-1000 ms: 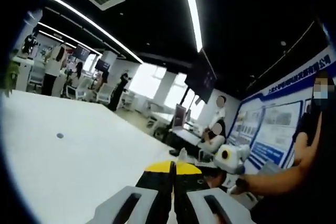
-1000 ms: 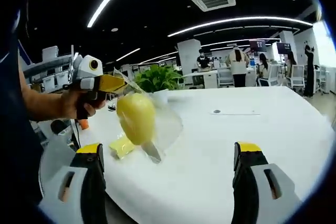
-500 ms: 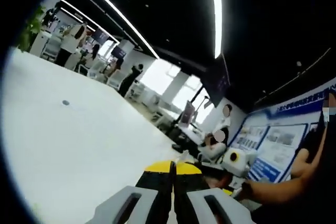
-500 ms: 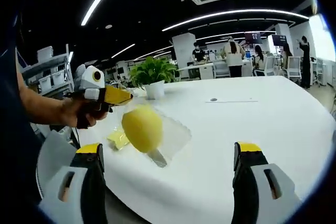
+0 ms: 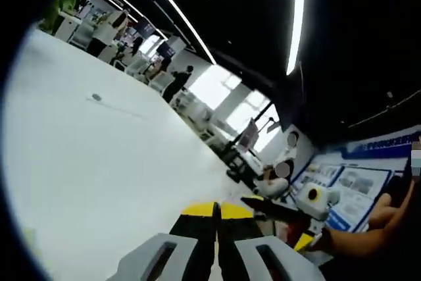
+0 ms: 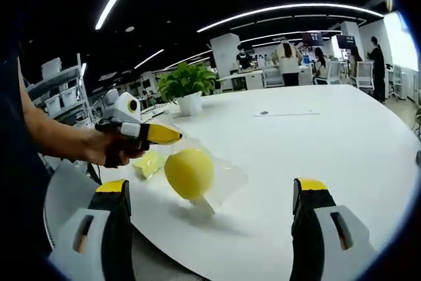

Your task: Compare the silicone blocks by pressing each to a similar depth, holding the contact briefly, and releasing to observe deformation and rebound differences across the visible hardness samples.

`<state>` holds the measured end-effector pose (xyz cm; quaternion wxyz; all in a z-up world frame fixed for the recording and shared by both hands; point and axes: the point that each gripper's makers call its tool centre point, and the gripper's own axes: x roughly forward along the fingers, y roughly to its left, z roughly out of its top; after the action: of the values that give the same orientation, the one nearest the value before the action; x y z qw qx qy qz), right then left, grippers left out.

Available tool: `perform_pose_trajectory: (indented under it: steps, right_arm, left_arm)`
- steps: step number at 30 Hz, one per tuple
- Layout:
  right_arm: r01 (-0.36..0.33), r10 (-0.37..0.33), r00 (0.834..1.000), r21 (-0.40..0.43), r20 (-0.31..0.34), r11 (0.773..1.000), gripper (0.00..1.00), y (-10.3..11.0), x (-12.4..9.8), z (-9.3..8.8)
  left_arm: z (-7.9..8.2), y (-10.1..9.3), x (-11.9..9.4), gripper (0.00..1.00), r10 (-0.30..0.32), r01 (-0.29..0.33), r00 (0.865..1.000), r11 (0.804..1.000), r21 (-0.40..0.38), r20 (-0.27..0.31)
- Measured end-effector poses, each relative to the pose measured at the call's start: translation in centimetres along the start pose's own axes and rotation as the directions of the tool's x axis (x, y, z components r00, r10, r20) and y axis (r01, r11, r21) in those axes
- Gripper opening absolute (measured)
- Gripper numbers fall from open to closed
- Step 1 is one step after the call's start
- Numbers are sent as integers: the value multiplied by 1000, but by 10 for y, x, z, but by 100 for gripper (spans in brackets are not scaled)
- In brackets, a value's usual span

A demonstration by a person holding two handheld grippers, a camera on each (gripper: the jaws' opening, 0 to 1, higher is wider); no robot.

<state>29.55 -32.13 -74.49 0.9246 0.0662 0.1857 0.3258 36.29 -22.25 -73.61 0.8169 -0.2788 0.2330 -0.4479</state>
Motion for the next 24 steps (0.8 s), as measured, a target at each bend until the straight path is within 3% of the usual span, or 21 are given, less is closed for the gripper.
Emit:
perform_pose_trajectory:
  steps: [5, 7, 15, 18, 22, 24]
  right_arm:
    - [6, -6, 1000, 2, -13, 1000, 96, 0, 2, -4]
    - [7, -6, 1000, 13, -24, 1000, 96, 0, 2, -7]
    - [22, -22, 1000, 31, -19, 999, 96, -1, 0, -10]
    - [22, -21, 1000, 39, -19, 999, 96, 0, 0, -11]
    - [11, -9, 1000, 55, -19, 998, 96, 4, 2, -14]
    - [8, -7, 1000, 54, -24, 999, 96, 7, 2, -16]
  left_arm:
    - [1, 41, -4, 0, 141, -142, 990, 986, 91, 20]
    - [-2, 57, -4, 0, 189, -189, 982, 980, 68, 9]
    - [-11, 80, -6, 0, 247, -244, 969, 964, 102, -26]
    - [-24, 103, -9, 0, 347, -339, 934, 935, 101, -83]
    - [-26, 108, -8, 0, 385, -375, 921, 918, 128, -65]
    - [-28, 113, -10, 0, 417, -403, 906, 902, 157, -76]
